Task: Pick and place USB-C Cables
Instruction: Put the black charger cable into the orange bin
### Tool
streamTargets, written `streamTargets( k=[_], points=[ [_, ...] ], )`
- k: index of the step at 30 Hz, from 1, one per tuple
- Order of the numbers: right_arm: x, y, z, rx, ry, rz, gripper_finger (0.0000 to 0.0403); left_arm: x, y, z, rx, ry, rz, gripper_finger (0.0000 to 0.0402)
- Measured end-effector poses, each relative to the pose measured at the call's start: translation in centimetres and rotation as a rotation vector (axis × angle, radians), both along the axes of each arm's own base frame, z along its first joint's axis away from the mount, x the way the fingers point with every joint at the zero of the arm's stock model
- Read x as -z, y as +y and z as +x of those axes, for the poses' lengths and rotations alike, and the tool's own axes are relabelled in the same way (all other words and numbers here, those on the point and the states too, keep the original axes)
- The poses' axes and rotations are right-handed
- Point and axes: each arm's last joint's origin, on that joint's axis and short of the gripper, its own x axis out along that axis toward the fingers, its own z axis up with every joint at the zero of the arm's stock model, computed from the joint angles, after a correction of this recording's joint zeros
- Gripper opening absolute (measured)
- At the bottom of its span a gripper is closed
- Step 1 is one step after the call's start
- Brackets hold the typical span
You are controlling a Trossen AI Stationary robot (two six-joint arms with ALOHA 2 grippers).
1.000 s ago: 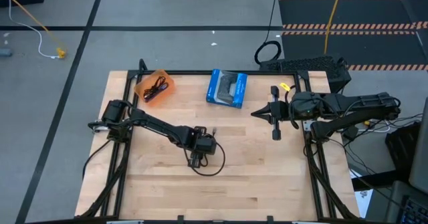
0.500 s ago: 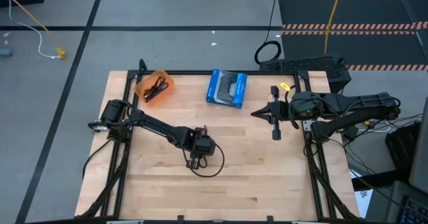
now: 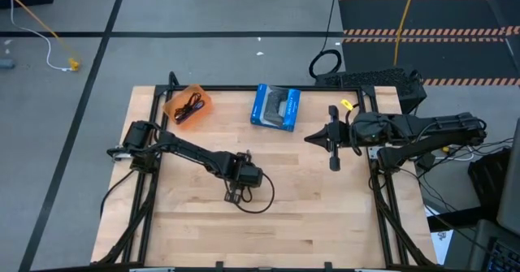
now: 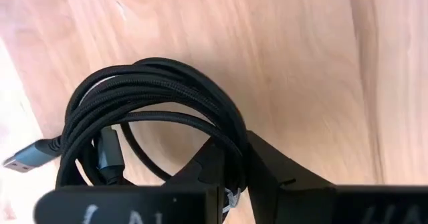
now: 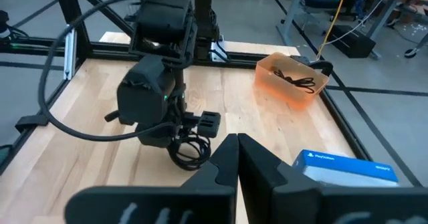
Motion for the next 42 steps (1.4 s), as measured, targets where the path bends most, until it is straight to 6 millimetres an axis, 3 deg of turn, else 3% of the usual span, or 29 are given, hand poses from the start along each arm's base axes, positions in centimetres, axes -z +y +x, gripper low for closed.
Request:
streamTargets(
  k=[7,14,31,42],
  points=[
    [2.0,0.1,0.6,-0.011,-0.014,-0.027,0.0000,-1.8,-0.2,0.5,0.024,0.033,-0.026,0.0038],
    [1.9,0.1,0.7,-0.021,-0.035,-0.044,0.0000,-4.5,-0.3,1.0,0.024,0.058,-0.024,0.0034],
    [1.9,0.1,0.6,-0.028,-0.032,-0.061,0.0000,-13.4,-0.4,1.3,-0.026,0.069,-0.033,0.0036],
    [1.9,0.1,0.6,-0.028,-0.025,-0.061,0.0000,-19.2,-0.1,-0.2,-0.064,0.074,-0.039,0.0036]
  ],
)
